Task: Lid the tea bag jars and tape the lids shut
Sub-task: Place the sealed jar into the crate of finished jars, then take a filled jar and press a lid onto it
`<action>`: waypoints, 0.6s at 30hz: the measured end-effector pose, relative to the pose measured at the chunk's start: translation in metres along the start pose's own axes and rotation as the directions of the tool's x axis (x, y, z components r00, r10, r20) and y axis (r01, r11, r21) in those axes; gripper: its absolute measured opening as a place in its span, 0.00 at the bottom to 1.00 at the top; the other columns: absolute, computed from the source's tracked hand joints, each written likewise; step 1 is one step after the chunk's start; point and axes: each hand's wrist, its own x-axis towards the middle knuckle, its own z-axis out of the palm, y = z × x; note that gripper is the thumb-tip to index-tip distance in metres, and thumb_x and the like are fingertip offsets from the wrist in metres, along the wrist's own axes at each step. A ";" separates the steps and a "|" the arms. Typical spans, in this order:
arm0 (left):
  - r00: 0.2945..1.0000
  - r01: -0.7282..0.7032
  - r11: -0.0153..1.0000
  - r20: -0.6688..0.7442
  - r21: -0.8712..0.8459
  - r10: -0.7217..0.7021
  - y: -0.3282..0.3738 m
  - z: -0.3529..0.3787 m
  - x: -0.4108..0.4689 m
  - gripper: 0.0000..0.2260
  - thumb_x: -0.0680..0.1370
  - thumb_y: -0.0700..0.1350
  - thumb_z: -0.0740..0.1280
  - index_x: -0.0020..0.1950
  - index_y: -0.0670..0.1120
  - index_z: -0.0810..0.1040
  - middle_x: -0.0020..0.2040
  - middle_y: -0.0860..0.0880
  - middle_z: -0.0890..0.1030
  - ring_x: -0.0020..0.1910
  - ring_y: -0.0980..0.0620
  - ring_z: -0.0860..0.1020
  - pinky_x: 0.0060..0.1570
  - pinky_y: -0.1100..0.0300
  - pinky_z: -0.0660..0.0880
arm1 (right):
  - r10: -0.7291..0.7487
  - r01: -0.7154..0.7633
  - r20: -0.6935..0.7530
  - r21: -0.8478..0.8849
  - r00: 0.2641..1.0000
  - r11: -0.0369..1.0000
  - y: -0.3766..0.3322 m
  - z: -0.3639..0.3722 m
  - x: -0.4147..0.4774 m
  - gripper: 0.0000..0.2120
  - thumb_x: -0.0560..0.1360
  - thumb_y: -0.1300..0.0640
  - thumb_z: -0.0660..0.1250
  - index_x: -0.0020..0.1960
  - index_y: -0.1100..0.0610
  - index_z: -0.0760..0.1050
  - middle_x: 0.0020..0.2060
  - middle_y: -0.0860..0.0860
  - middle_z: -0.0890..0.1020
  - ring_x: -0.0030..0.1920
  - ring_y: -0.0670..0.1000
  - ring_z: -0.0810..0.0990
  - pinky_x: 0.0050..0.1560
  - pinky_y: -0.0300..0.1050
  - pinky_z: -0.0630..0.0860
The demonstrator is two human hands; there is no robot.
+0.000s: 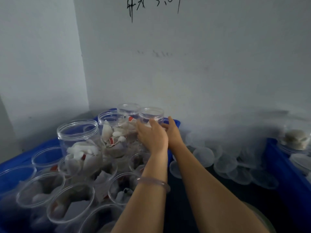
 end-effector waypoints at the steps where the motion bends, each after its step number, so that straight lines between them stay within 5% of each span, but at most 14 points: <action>1: 1.000 0.001 0.999 -0.009 0.038 0.000 -0.001 0.002 -0.001 0.24 0.82 0.49 0.55 0.77 0.44 0.56 0.76 0.43 0.61 0.74 0.43 0.61 0.71 0.45 0.61 | 0.029 -0.029 0.021 0.024 0.999 0.999 0.001 -0.004 -0.001 0.34 0.77 0.59 0.66 0.77 0.59 0.53 0.69 0.59 0.70 0.66 0.58 0.73 0.67 0.53 0.70; 5: 0.995 -0.082 0.983 -0.037 0.164 0.090 0.009 0.014 -0.014 0.23 0.82 0.53 0.53 0.69 0.40 0.70 0.68 0.38 0.71 0.68 0.40 0.67 0.68 0.45 0.62 | -0.052 0.059 -0.085 0.085 0.995 0.995 -0.003 -0.038 -0.015 0.34 0.72 0.57 0.73 0.74 0.57 0.62 0.61 0.54 0.74 0.59 0.51 0.76 0.60 0.47 0.75; 7: 0.970 -0.243 0.966 0.022 0.089 0.242 0.012 0.024 -0.033 0.21 0.81 0.53 0.52 0.55 0.40 0.78 0.54 0.40 0.79 0.57 0.42 0.75 0.61 0.45 0.69 | -0.150 0.161 -0.188 0.044 0.971 0.986 -0.004 -0.069 -0.037 0.26 0.64 0.48 0.75 0.59 0.55 0.74 0.53 0.56 0.76 0.52 0.46 0.77 0.51 0.41 0.78; 9: 0.939 -0.322 0.943 0.100 -0.084 0.330 0.001 0.030 -0.063 0.16 0.82 0.53 0.53 0.43 0.48 0.75 0.44 0.46 0.78 0.47 0.49 0.77 0.50 0.53 0.74 | -0.162 0.157 -0.268 -0.039 0.950 0.987 0.006 -0.103 -0.072 0.27 0.58 0.40 0.73 0.50 0.54 0.73 0.50 0.54 0.77 0.48 0.41 0.77 0.43 0.32 0.75; 11: 0.893 -0.328 0.934 0.276 -0.143 0.356 -0.029 0.025 -0.089 0.12 0.82 0.54 0.53 0.42 0.54 0.70 0.41 0.54 0.75 0.42 0.59 0.75 0.43 0.65 0.73 | -0.092 0.073 -0.281 -0.077 0.955 0.994 0.027 -0.128 -0.110 0.27 0.58 0.42 0.77 0.52 0.48 0.72 0.54 0.51 0.76 0.51 0.40 0.77 0.45 0.30 0.75; 14: 0.797 -0.084 0.979 0.577 -0.184 0.177 -0.089 0.010 -0.116 0.13 0.79 0.58 0.54 0.53 0.54 0.75 0.49 0.56 0.79 0.47 0.65 0.78 0.46 0.69 0.75 | 0.005 -0.002 -0.183 0.016 0.983 1.000 0.074 -0.141 -0.160 0.30 0.61 0.60 0.80 0.57 0.47 0.69 0.57 0.53 0.76 0.51 0.43 0.79 0.44 0.35 0.77; 18: 0.835 0.138 0.984 0.547 -0.110 -0.056 -0.140 -0.006 -0.123 0.18 0.77 0.61 0.54 0.52 0.56 0.80 0.49 0.56 0.84 0.50 0.56 0.82 0.49 0.58 0.75 | 0.111 -0.112 0.057 0.009 0.992 0.994 0.119 -0.143 -0.187 0.31 0.66 0.68 0.72 0.63 0.45 0.68 0.60 0.47 0.74 0.59 0.42 0.76 0.50 0.38 0.78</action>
